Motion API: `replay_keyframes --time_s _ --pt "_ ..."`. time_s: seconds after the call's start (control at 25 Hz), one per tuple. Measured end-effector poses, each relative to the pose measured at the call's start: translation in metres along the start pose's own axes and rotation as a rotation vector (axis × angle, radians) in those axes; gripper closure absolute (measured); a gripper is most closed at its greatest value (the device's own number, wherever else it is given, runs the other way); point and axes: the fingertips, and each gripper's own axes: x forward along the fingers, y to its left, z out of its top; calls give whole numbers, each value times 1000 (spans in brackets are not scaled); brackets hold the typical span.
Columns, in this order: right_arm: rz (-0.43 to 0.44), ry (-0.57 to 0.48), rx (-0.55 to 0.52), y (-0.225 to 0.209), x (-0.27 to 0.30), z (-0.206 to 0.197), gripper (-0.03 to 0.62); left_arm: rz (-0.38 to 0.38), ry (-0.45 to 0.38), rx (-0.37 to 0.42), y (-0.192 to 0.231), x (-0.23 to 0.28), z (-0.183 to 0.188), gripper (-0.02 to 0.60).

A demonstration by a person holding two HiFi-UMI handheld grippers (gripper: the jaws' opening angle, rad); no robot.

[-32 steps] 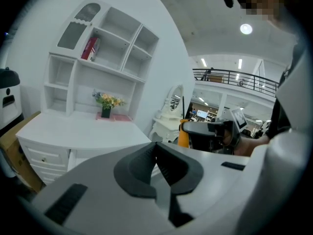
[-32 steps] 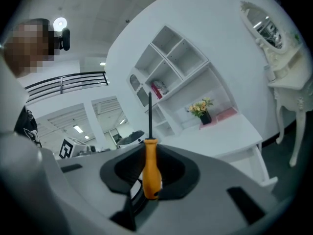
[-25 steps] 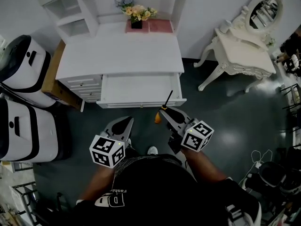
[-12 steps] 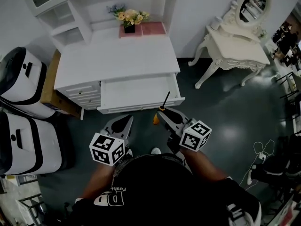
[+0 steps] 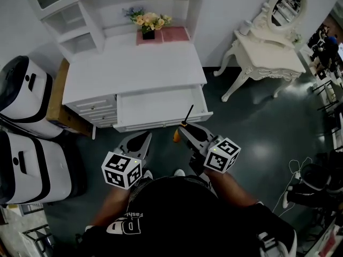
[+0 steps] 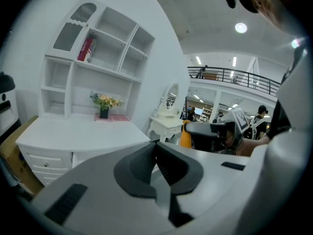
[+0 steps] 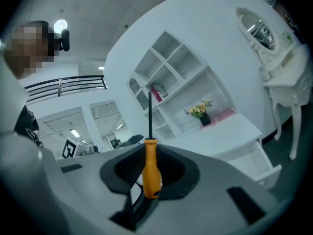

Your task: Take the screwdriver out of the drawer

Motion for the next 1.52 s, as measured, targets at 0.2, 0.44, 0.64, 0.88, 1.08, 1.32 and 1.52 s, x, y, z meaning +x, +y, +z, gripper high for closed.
replay_keyframes --time_s 0.2,0.44,0.64,0.88,1.08,1.32,1.52 --pt "-9 11 3 0 -1 -6 516 -14 3 3 -1 0 -2 568" --pt "-12 8 -4 1 -2 -3 516 -22 4 7 -3 0 -1 568" --pt "-12 10 -9 3 -1 -3 516 -23 3 4 -2 -2 -1 568" --pt "-14 13 -11 2 -2 -5 516 -20 2 -1 -4 -1 -2 568" --pt "-16 9 -11 1 -4 -4 516 -18 1 -1 -4 -1 -1 568" --pt "-21 6 -12 1 -5 -6 516 -27 2 3 -6 -1 -2 568" --pt "-24 4 -5 0 -6 -5 516 -27 1 1 -7 -1 -1 568"
